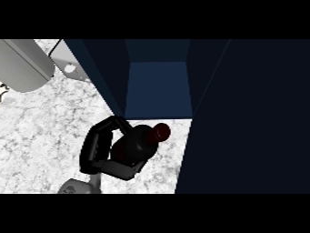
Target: Pick up the wine, place it into the cabinet and close the cabinet
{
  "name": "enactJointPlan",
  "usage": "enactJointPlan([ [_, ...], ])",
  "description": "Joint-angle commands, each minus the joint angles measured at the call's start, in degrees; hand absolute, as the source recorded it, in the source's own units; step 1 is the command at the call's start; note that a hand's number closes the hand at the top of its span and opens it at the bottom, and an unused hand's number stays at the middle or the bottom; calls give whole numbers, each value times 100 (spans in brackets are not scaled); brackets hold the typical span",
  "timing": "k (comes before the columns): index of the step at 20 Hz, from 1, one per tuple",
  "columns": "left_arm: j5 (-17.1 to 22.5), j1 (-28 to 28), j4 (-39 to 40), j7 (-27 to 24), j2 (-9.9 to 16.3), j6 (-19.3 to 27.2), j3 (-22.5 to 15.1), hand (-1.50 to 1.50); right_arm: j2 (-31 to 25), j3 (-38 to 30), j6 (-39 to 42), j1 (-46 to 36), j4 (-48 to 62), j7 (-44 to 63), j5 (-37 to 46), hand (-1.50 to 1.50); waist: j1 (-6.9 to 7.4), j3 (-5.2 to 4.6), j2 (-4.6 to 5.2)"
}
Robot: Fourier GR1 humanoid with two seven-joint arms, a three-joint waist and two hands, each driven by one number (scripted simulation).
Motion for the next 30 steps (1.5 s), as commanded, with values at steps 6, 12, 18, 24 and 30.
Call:
enactJointPlan([
  [6,-320,-1125,768,299,-5,543,232,150,-244,43,24,539,-1106,10,215,-150,-33,3,13],
  [12,-198,-1497,1368,62,-5,506,181,150,-137,69,35,460,-1008,-37,185,-150,0,0,20],
  [18,127,-2616,2297,374,-5,838,157,150,-230,-234,121,367,-984,-40,-155,-150,-41,-2,38],
  [24,560,-2968,2994,-41,-5,771,73,150,-392,-141,136,822,-1124,-511,-230,-150,-96,4,34],
  [30,1083,-3463,3558,-298,-5,1133,-69,150,-302,-97,220,828,-1039,-561,-318,-150,-124,3,36],
])
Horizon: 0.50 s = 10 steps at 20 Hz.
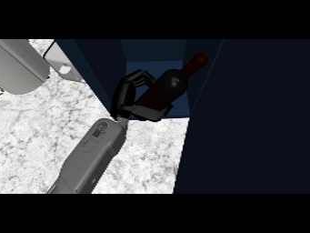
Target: Pick up the wine, place it into the cabinet and close the cabinet
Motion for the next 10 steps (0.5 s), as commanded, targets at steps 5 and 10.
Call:
enactJointPlan([
  [5,334,-861,1255,-268,0,257,78,150,-119,331,49,579,-1228,-36,-91,-150,-159,3,12],
  [10,441,-1278,1990,-203,0,621,-325,150,-56,312,165,469,-990,-159,-248,-150,-279,2,45],
])
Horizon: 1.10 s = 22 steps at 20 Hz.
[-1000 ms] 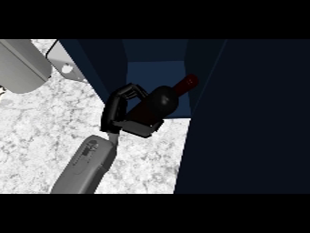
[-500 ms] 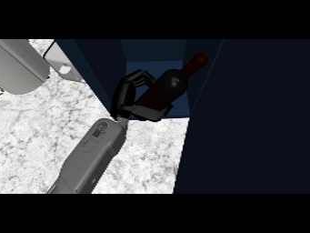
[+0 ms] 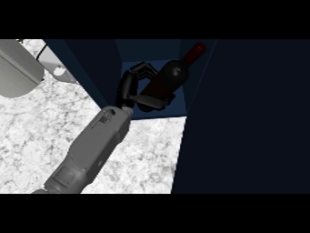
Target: Pick up the wine, place it into the cabinet and close the cabinet
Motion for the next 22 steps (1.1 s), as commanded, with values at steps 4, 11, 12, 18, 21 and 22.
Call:
enactJointPlan([
  [4,191,-771,1101,83,-6,360,113,150,-140,-13,206,398,-939,-36,-382,-150,-174,9,57],
  [11,469,-1001,1660,-259,-6,265,495,150,-167,113,238,511,-1000,-53,-370,-150,-180,-2,77],
  [12,554,-1126,1730,-108,-6,164,522,150,-66,167,212,470,-893,-93,-350,-150,-175,-3,78],
  [18,497,-1279,2221,-532,99,218,739,150,-59,187,241,572,-749,-333,-365,-150,-241,-2,131],
  [21,456,-1373,2354,-611,222,314,769,150,-137,181,297,635,-973,-393,-423,-150,-266,-1,119],
  [22,397,-1402,2447,-659,232,298,732,150,0,307,299,508,-722,-428,-360,-150,-261,-7,152],
])
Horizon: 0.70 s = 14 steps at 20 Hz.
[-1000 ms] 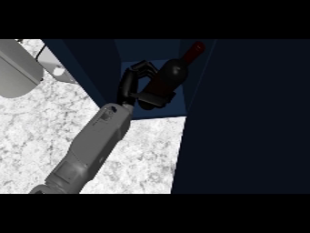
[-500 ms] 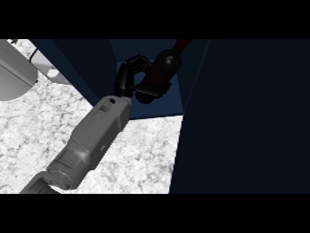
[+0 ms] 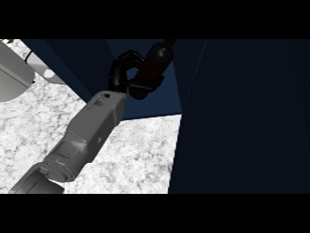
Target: Pick up the wine, place it into the cabinet and close the cabinet
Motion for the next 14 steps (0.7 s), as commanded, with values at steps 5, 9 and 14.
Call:
enactJointPlan([
  [5,-216,-369,463,-250,255,399,-10,-150,-142,50,135,253,-736,120,-277,-150,-84,2,40],
  [9,-323,-546,646,-180,176,578,-70,-150,-153,56,154,287,-678,-1,-248,-150,-98,1,48],
  [14,-321,-549,762,-280,397,692,-12,-150,-85,149,219,325,-597,-207,-308,-150,-132,2,79],
])
